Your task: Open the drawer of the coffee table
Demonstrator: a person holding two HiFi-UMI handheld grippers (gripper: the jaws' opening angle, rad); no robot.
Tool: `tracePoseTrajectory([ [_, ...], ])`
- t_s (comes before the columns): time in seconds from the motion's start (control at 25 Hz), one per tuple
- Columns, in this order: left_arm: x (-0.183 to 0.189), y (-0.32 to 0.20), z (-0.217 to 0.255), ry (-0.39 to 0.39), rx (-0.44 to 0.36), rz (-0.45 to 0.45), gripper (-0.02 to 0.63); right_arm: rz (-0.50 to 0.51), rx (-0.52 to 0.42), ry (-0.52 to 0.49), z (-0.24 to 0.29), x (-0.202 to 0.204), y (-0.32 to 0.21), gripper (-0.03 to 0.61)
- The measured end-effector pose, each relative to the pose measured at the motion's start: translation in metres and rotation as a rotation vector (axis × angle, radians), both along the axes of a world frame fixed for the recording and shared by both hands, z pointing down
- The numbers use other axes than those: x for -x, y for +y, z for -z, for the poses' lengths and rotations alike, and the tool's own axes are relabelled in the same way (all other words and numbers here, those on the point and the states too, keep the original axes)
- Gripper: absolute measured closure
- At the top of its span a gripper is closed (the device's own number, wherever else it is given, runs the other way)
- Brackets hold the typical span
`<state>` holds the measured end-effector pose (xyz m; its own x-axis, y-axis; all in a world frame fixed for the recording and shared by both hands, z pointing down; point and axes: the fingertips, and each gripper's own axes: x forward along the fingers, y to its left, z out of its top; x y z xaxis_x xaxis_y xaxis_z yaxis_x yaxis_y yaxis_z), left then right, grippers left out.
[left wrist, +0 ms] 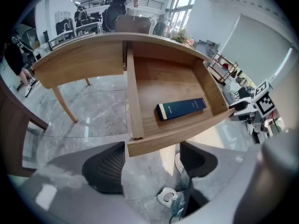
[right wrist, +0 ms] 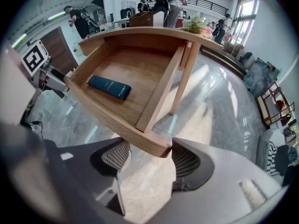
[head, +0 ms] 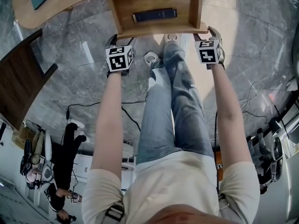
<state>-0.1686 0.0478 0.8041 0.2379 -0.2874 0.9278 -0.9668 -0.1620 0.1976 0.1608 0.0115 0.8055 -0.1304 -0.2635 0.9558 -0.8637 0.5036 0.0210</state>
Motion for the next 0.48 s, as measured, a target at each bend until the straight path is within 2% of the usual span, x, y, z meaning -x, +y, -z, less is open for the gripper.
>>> tracePoseTrajectory([
  [0.2, 0.003, 0.007, 0.022, -0.002, -0.040, 0.012, 0.243, -0.020, -0.015, 0.009, 0.021, 0.000, 0.010, 0.319],
  [0.28, 0.002, 0.005, 0.033, -0.004, -0.072, 0.018, 0.324, -0.023, -0.033, 0.011, 0.030, 0.000, 0.011, 0.352],
  [0.48, -0.001, 0.006, 0.060, -0.014, -0.145, 0.020, 0.387, -0.062, -0.102, 0.007, 0.058, 0.003, 0.012, 0.464],
])
